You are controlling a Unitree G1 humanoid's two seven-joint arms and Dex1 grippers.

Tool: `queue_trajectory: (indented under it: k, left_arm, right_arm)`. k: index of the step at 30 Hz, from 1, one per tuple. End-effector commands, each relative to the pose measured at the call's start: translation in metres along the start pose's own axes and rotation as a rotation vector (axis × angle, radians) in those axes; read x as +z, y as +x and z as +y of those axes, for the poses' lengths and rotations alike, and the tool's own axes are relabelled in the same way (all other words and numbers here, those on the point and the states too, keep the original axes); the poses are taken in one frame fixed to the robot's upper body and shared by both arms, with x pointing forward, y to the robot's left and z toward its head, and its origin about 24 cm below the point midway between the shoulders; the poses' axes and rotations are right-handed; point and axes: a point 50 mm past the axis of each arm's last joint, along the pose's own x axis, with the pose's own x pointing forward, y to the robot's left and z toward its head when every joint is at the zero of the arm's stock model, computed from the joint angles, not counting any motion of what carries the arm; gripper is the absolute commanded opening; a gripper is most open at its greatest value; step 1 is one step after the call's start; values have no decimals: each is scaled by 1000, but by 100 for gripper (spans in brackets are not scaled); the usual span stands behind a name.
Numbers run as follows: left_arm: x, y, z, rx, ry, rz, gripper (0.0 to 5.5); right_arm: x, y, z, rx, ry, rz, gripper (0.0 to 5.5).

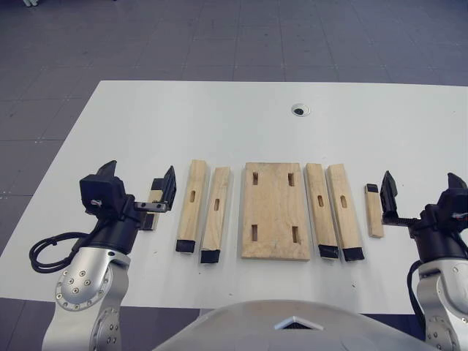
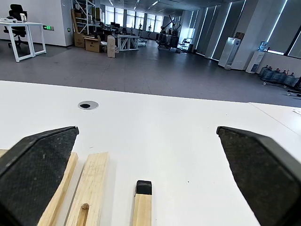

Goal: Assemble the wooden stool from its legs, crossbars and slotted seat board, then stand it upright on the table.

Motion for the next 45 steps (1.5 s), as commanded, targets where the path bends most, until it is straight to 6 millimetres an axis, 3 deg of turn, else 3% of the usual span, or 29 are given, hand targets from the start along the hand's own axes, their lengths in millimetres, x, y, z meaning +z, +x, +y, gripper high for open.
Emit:
queue_trajectory:
  k: [1, 33, 38, 45]
  left_arm:
    - [1, -1, 3, 35, -6, -16, 546]
    - [6, 6, 2, 40, -8, -40, 546]
    - [6, 5, 3, 44, -9, -44, 546]
    - [9, 2, 5, 54, -10, -56, 546]
  right_arm:
    - [-1, 2, 1, 17, 4, 13, 549]
    - [-5, 15, -8, 6, 22, 69, 549]
    - [-21, 18, -17, -26, -3, 169, 549]
    - [-48, 14, -7, 74, -43, 362, 549]
